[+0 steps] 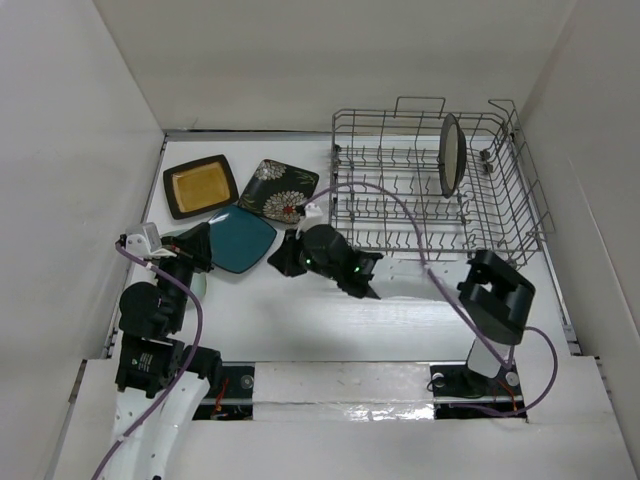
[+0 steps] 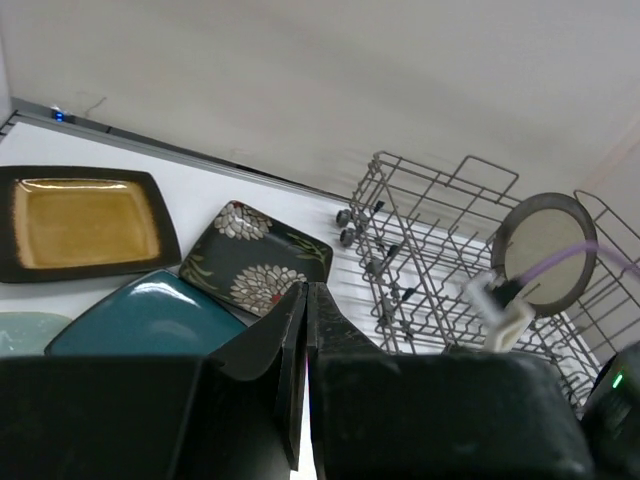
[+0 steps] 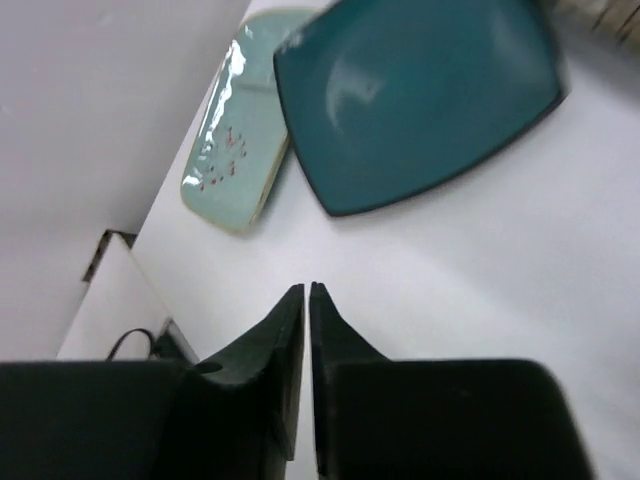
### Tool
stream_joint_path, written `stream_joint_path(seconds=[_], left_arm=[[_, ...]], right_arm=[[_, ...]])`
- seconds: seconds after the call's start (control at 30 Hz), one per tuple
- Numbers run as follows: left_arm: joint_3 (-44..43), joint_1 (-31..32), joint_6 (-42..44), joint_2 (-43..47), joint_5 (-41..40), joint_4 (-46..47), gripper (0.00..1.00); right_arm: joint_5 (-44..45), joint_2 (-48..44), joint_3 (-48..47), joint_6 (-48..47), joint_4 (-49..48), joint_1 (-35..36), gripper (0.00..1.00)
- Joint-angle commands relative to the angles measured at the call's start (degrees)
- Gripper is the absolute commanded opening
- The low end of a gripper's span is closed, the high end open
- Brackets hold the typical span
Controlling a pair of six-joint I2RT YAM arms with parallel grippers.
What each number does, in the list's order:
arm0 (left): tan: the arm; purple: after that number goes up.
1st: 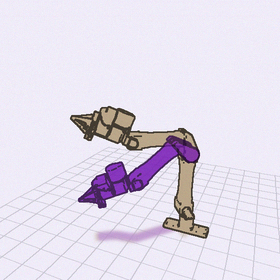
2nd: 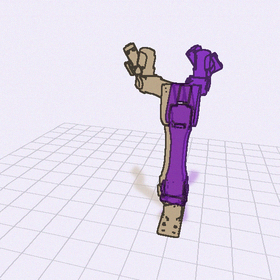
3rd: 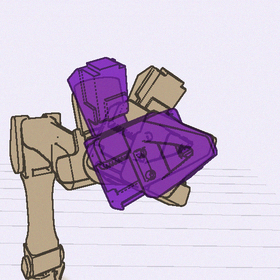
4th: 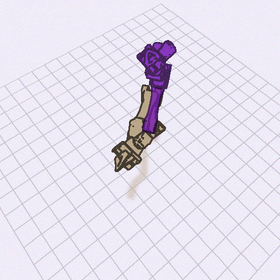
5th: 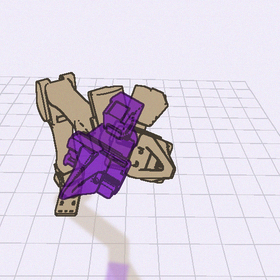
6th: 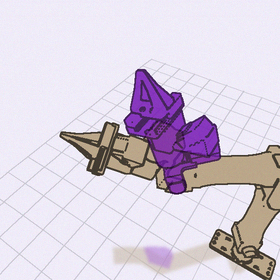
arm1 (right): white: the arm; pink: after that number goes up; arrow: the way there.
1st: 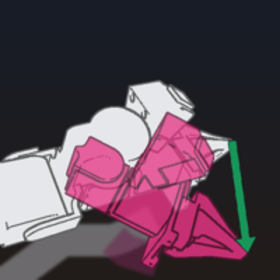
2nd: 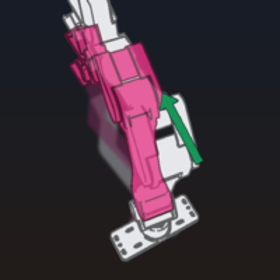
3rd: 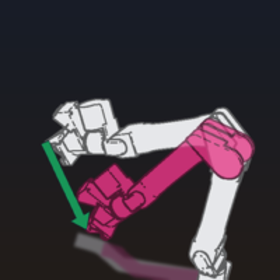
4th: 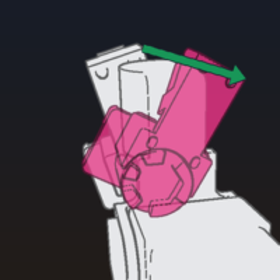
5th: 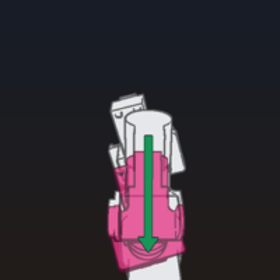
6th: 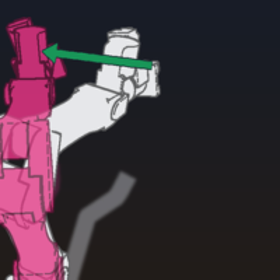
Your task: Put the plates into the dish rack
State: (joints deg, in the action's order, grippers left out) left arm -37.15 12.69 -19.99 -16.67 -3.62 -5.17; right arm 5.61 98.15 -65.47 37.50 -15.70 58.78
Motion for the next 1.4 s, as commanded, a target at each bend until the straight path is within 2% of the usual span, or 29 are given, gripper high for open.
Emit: stream_joint_path(seconds=[0.0, 0.1, 0.17, 0.2, 0.27, 0.33, 0.53, 0.9, 1.0, 1.13, 1.37], left_arm=[[-1.9, -0.9, -0.3, -0.2, -1.6, 1.4, 0.00], [-2.0, -0.9, -0.3, -0.1, -1.8, 1.4, 0.07], [-1.9, -0.9, -0.4, 0.2, -2.0, 1.4, 0.15], [-1.9, -0.9, -0.4, 0.4, -2.0, 1.4, 0.18], [-1.9, -0.9, -0.6, 0.8, -2.0, 1.4, 0.25], [-1.9, -0.9, -0.6, 1.2, -1.9, 1.5, 0.31], [-1.8, -0.9, -0.9, 2.4, -0.8, 1.6, 0.37], [-1.8, -0.9, -1.0, 3.8, -1.0, 1.4, 0.37], [-2.0, -0.9, -0.9, 4.4, -1.6, 1.2, 0.37], [-2.0, -0.4, -0.9, 5.1, -1.7, 1.0, 0.37], [-1.9, -0.4, -1.2, 6.0, -2.4, 1.0, 0.37]], right_arm=[[5.9, 2.1, 0.3, 12.5, -14.2, 3.1, 0.14], [10.9, 7.0, -0.4, 19.2, -17.3, 6.1, 0.33], [13.5, 11.1, -1.9, 24.0, -17.7, 7.2, 0.46], [13.5, 12.4, -2.4, 28.4, -17.5, 7.2, 0.49], [13.9, 15.8, -2.5, 31.7, -20.0, 8.0, 0.55], [16.3, 18.0, -4.6, 35.7, -18.2, 8.5, 0.61], [19.8, 24.5, -7.5, 46.2, -19.4, 9.6, 0.63], [27.1, 33.1, -16.3, 57.7, -15.8, 9.6, 0.63], [28.8, 34.7, -18.8, 60.2, -12.7, 10.2, 0.60], [32.0, 34.0, -18.8, 59.8, -10.2, 12.3, 0.55], [36.1, 28.5, -15.1, 54.8, -7.7, 14.9, 0.54]])
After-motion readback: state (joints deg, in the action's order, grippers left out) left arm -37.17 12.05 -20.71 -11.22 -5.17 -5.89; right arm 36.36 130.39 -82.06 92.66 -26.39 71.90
